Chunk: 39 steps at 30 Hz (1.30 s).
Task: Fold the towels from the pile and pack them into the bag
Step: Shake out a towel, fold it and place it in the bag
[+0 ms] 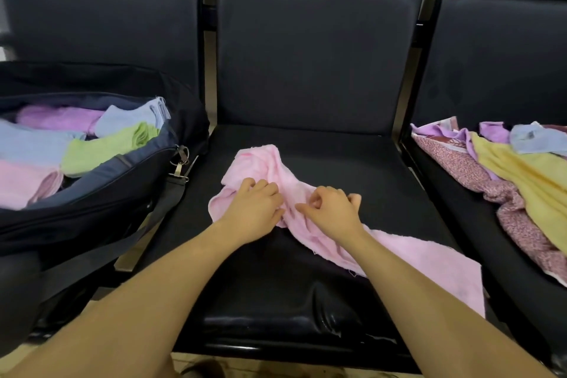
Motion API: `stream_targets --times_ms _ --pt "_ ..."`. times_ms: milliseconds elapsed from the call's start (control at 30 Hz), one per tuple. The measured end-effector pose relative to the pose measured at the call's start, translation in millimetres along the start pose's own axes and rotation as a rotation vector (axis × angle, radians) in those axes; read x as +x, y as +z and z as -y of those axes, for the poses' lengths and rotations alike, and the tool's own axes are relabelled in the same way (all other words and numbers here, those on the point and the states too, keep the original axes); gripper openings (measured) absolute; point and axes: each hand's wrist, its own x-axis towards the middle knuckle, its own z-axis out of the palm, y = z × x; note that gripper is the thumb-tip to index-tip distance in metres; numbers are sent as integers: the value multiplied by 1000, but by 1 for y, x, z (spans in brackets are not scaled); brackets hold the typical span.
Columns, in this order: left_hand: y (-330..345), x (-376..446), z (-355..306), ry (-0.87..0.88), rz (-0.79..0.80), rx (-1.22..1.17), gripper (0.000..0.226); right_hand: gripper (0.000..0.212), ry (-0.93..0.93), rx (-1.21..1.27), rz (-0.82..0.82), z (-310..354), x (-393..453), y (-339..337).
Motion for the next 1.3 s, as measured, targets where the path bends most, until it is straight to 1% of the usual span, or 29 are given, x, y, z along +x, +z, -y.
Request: stream_targets --times_ms 33,67,100,167,200,233,300,367,400,433,467,533,567,633,700,733,800,833,933,1000,1033,1067,1133,1167,1200,1300 --pt "4 0 0 5 5 3 37 34 8 19 0 2 0 1" --pt "6 0 -2 8 0 -13 32 32 22 44 1 4 1 2" --pt "10 -1 -2 5 -4 -33 30 29 29 71 -2 5 1 4" --pt "15 -3 -3 -1 -8 -66 38 19 26 124 -68 9 2 7" --pt "15 -2 -3 7 -10 -66 44 14 43 171 -135 11 2 6" --pt "16 -1 -2 3 -14 -73 44 12 80 244 -205 12 1 3" --pt "15 0 0 -9 -52 -60 33 11 163 395 -303 16 2 -4" --pt "14 1 -4 -28 -99 32 35 11 195 452 -347 17 1 -9" --pt "14 1 -6 -69 -96 62 37 11 199 470 -359 17 2 -11" --pt "17 2 -6 -86 -117 69 37 12 202 483 -369 17 2 -13" --pt "18 2 -8 -107 -102 68 36 14 206 484 -374 15 4 -16" --pt "18 2 -11 -138 -101 99 29 18 194 451 -342 11 7 -20" --pt "20 2 -11 -148 -121 113 25 18 180 432 -301 9 7 -21" --pt "20 1 -13 -158 -157 127 27 17 156 428 -193 7 6 -24" --pt "20 1 -15 -166 -163 104 24 22 145 403 -94 5 4 -24" --pt "20 1 -17 -177 -134 83 24 23 136 351 -65 3 3 -24" --pt "23 4 -19 -189 -104 81 28 15 99 244 -69 -1 3 -22" --pt "26 5 -20 -194 -95 96 30 12 87 217 -90 -3 3 -22" --pt "18 4 -24 -222 -129 88 32 22 49 168 -213 -6 2 -25" --pt "4 8 -24 -251 -215 17 18 21 37 199 -305 -7 2 -31" --pt "-5 12 -23 -277 -260 9 10 21 34 237 -349 -8 1 -34" --pt "-15 15 -23 -275 -293 10 10 21 25 289 -396 -6 -1 -39" --pt "-34 20 -20 -204 -344 108 27 25 4 436 -474 1 -7 -51" --pt "-44 22 -18 -190 -383 162 31 27 -3 511 -505 5 -10 -59" --pt "-51 23 -15 -176 -429 166 32 25 -7 577 -533 8 -13 -66" --pt "-73 21 -8 -156 -553 108 22 15 -15 741 -636 13 -20 -83"
